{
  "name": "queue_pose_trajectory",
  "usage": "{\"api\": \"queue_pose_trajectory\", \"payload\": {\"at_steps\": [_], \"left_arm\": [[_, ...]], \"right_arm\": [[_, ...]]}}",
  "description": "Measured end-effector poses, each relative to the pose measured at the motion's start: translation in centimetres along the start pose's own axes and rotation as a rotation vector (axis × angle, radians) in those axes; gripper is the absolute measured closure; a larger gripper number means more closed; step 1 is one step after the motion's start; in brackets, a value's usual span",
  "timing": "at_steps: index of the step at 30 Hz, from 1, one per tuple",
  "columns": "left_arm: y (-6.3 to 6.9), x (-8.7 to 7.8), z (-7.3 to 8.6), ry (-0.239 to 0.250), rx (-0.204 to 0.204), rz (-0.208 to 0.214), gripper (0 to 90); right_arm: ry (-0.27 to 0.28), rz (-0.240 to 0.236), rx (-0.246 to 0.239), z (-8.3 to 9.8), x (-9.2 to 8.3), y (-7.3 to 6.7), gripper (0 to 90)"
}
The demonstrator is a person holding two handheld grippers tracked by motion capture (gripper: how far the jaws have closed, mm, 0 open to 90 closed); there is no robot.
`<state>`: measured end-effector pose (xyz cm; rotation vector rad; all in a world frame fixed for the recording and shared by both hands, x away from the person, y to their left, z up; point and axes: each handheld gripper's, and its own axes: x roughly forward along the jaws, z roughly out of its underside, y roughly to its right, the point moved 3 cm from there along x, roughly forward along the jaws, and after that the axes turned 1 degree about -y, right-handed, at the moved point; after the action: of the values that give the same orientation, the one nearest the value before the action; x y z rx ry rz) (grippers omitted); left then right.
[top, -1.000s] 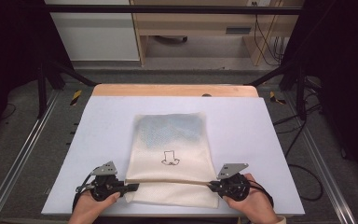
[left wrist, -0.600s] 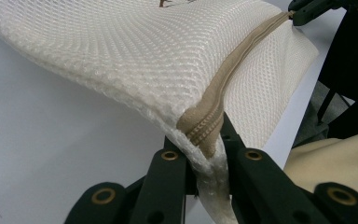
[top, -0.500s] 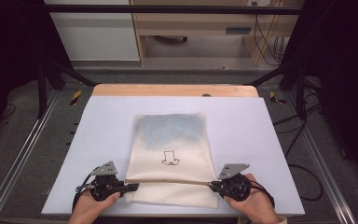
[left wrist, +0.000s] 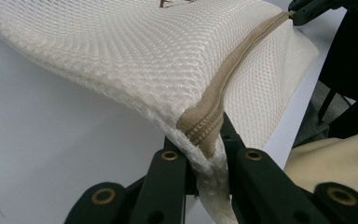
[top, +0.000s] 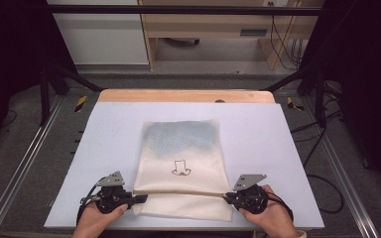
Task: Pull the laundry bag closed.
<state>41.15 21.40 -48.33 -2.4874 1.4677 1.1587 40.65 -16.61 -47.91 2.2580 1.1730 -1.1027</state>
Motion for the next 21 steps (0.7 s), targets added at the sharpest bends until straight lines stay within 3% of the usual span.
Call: {"api": "queue_pose_trajectory", "payload": {"at_steps": [21], "left_arm": [[0.06, -0.11, 0.09, 0.002, -0.002, -0.005, 84.2]], "right_arm": [[-0.008, 0.003, 0.011, 0.18, 0.03, 0.13, 82.1]]}}
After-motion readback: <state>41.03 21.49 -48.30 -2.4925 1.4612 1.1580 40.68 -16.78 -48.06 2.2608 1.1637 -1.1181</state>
